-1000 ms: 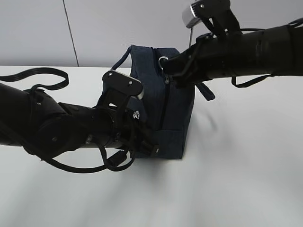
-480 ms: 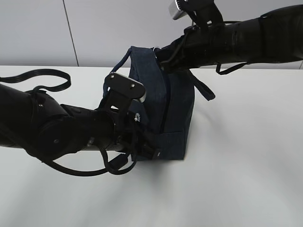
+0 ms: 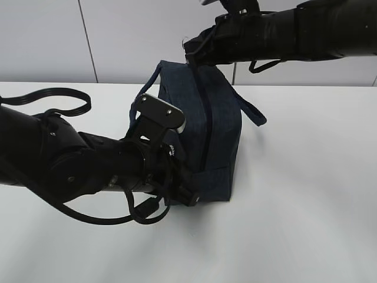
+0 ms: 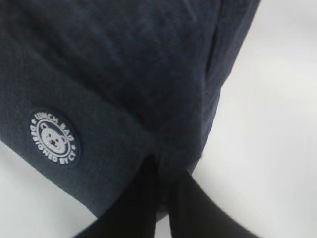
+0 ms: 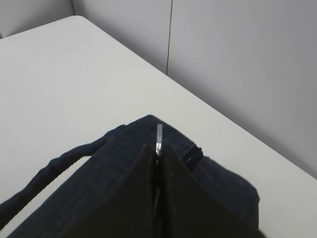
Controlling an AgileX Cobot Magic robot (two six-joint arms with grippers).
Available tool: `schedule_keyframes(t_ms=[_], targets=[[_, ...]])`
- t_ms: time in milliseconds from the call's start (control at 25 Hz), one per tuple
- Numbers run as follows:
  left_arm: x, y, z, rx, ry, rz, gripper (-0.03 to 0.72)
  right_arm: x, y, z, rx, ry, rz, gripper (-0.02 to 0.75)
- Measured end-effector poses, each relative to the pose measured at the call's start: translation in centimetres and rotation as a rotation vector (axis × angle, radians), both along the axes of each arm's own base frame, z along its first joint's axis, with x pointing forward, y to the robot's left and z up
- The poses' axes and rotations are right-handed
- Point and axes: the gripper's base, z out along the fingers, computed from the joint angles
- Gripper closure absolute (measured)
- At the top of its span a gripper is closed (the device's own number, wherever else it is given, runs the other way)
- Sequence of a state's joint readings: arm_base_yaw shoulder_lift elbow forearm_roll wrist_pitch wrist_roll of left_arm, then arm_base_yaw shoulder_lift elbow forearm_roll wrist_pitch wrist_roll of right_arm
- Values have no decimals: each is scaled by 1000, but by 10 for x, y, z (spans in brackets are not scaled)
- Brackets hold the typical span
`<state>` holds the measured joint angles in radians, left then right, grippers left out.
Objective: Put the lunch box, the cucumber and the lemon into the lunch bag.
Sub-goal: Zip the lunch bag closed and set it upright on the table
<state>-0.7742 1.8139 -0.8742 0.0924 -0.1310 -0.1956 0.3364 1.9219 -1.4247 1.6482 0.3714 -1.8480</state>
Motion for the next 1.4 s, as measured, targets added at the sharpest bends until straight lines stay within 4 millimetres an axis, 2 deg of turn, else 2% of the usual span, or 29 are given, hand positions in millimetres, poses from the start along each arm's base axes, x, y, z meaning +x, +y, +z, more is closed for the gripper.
schedule_keyframes(t_ms=[560,760,920,1120,1240,1320,1400], targets=[[-3,4,-4,96,10,-55,687,45,11,-23,56,18,-82,738],[-5,8,2,145,-3,-82,687,51,6,-27,92,50,-174,738],[2,19,5,163,-1,-53,688,54,1,-29,97,71,-250,738],[7,27,5,173,26,-12,683,55,-1,-29,101,79,-274,738],[5,30,8,161,70,32,610,55,-1,-29,103,80,-277,738],[1,34,13,166,107,59,512,55,-1,-29,101,80,-283,738],[-3,38,27,162,133,84,407,55,-1,-29,103,81,-287,738]])
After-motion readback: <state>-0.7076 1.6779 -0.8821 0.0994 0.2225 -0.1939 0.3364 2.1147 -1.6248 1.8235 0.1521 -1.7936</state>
